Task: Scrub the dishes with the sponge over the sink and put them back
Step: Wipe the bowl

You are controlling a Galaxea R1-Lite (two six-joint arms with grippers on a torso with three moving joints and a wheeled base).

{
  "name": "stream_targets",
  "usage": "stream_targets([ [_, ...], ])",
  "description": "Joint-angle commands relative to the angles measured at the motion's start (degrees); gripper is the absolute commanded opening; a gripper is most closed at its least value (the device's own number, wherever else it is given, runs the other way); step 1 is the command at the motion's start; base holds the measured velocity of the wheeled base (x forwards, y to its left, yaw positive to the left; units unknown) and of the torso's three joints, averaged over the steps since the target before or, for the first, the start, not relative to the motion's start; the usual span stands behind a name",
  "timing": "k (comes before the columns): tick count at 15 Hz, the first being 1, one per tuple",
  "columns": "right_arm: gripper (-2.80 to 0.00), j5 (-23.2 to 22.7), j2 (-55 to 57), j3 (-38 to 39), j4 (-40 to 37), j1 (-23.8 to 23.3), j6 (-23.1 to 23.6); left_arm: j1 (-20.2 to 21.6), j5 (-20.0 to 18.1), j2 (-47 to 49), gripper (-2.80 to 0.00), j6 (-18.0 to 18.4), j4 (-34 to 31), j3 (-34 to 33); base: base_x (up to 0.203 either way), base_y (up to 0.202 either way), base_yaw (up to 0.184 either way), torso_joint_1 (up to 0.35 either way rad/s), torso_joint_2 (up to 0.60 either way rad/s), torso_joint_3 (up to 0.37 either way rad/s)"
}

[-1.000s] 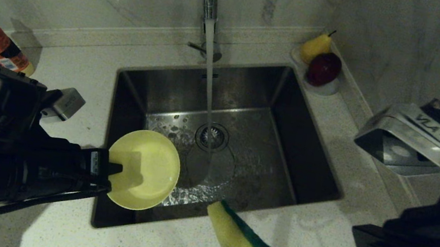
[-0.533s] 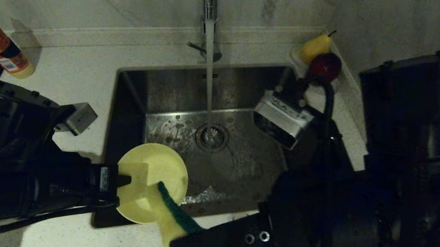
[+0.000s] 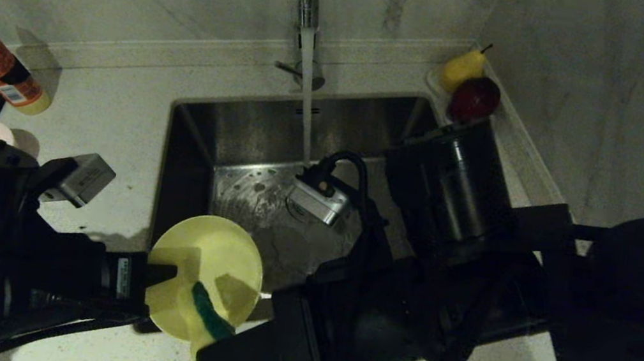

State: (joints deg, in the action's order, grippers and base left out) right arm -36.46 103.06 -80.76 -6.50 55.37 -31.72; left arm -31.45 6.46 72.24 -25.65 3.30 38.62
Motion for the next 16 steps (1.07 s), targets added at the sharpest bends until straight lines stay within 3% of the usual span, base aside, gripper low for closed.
stream_targets([
  [1, -2.80, 0.2, 3.6, -1.2, -0.1, -0.5, -0.2, -0.1, 0.0, -2.1, -2.80, -0.1, 0.0, -1.2, 0.000, 0.000, 0.000, 0.000, 0.00, 0.000],
  [6, -2.80, 0.6, 5.5, -4.2, -0.3, -0.8, -0.3, -1.2, 0.3, -2.7, -2.80, 2.8, 0.1, -3.6, 0.000, 0.000, 0.000, 0.000, 0.00, 0.000],
  [9, -2.80, 0.8, 7.3, -5.6, -0.3, -0.7, -0.3, -1.6, 1.0, -2.7, -2.80, 6.7, 1.1, -3.8, 0.000, 0.000, 0.000, 0.000, 0.00, 0.000],
  [16, -2.80, 0.9, 11.0, -9.1, -0.6, -0.3, -0.3, -2.2, 3.4, -1.2, -2.80, 9.0, 3.1, -4.7, 0.000, 0.000, 0.000, 0.000, 0.00, 0.000],
])
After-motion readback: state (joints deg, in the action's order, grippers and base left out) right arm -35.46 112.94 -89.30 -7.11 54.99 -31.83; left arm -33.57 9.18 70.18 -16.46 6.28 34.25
